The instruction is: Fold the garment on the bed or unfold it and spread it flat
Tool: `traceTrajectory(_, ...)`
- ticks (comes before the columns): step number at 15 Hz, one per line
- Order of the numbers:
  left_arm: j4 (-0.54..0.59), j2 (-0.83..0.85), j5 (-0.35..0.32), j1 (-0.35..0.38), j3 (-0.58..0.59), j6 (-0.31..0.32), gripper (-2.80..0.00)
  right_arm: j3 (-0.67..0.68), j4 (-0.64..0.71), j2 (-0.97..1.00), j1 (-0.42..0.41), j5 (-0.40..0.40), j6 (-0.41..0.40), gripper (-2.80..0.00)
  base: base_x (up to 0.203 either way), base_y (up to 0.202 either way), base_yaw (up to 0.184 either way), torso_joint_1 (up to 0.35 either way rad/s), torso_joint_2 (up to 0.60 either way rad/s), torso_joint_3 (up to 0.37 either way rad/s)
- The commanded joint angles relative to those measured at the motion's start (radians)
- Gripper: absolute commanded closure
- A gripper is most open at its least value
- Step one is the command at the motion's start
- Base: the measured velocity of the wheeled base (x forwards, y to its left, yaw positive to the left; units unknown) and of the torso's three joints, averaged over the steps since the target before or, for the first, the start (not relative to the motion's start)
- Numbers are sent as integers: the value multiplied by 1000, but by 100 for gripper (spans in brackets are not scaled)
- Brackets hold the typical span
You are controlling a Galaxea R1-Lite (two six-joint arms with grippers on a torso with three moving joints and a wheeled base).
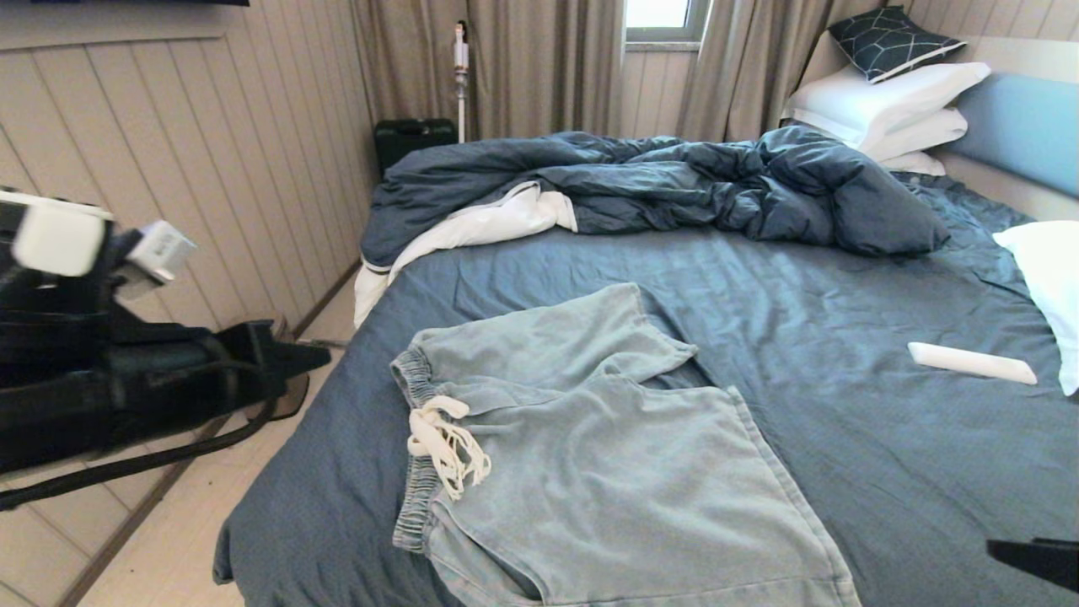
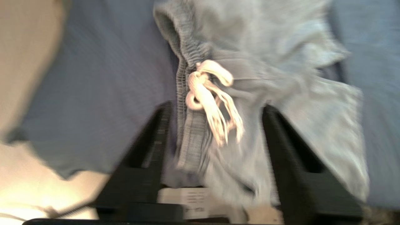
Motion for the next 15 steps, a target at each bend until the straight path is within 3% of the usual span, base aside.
traceTrajectory(1, 107, -336, 4, 3, 14, 51, 0, 4, 39, -168, 1, 0, 1, 0, 0, 0, 0, 0, 0, 0)
traceTrajectory(3, 299, -568, 21, 5, 12, 105, 0, 29, 101, -290, 1, -2, 1, 0, 0, 0, 0, 0, 0, 0)
traceTrajectory(5, 561, -781, 74, 19, -7, 141, 0, 55, 199, -434, 1, -3, -4, 0, 0, 0, 0, 0, 0, 0)
traceTrajectory(6, 675, -857, 95, 56, -13, 154, 0, 68, 252, -498, 0, -4, -11, 0, 0, 0, 0, 0, 0, 0)
traceTrajectory(9, 873, -984, 90, 282, -6, 178, 0, 138, 347, -707, -26, -35, -56, 0, 0, 0, 0, 0, 0, 0)
traceTrajectory(10, 931, -995, 84, 303, 19, 178, 0, 172, 354, -775, -33, -62, -77, 0, 0, 0, 0, 0, 0, 0)
traceTrajectory(13, 864, -1002, 65, 323, 72, 191, 0, 339, 302, -847, -44, -119, -122, 0, 0, 0, 0, 0, 0, 0)
traceTrajectory(15, 859, -1035, 48, 406, 80, 223, 0, 443, 89, -847, -45, -132, -107, 0, 0, 0, 0, 0, 0, 0)
